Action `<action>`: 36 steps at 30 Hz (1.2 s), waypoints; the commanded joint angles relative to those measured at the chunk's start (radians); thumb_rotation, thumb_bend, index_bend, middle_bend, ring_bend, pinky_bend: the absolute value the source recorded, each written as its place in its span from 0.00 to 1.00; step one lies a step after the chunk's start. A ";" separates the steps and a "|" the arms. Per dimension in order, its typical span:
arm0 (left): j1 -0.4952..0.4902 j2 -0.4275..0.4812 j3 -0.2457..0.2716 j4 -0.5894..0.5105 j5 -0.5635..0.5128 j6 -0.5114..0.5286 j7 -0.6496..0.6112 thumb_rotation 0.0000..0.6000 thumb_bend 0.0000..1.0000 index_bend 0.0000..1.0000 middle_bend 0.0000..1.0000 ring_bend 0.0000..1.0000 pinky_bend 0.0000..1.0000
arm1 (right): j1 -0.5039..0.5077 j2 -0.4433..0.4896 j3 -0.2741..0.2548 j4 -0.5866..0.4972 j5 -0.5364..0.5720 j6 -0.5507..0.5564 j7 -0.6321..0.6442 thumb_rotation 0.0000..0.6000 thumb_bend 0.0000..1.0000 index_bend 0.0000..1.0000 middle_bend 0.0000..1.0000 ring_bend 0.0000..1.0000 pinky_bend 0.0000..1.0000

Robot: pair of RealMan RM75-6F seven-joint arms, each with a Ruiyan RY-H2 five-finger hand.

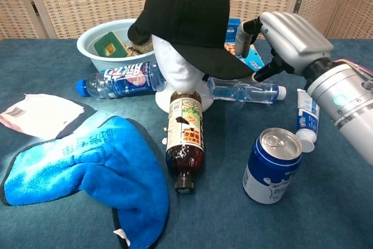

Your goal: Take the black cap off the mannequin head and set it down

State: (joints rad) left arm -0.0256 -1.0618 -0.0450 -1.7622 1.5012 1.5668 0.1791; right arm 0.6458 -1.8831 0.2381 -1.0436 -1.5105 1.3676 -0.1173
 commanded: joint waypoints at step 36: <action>-0.010 0.009 0.004 -0.012 0.003 -0.020 0.003 1.00 0.26 0.24 0.14 0.15 0.00 | 0.083 0.053 0.061 0.018 -0.080 0.130 0.029 1.00 0.48 0.71 0.49 0.38 0.24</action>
State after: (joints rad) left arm -0.0353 -1.0534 -0.0408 -1.7742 1.5046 1.5465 0.1815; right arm 0.7253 -1.8324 0.2951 -1.0238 -1.5917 1.4998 -0.0849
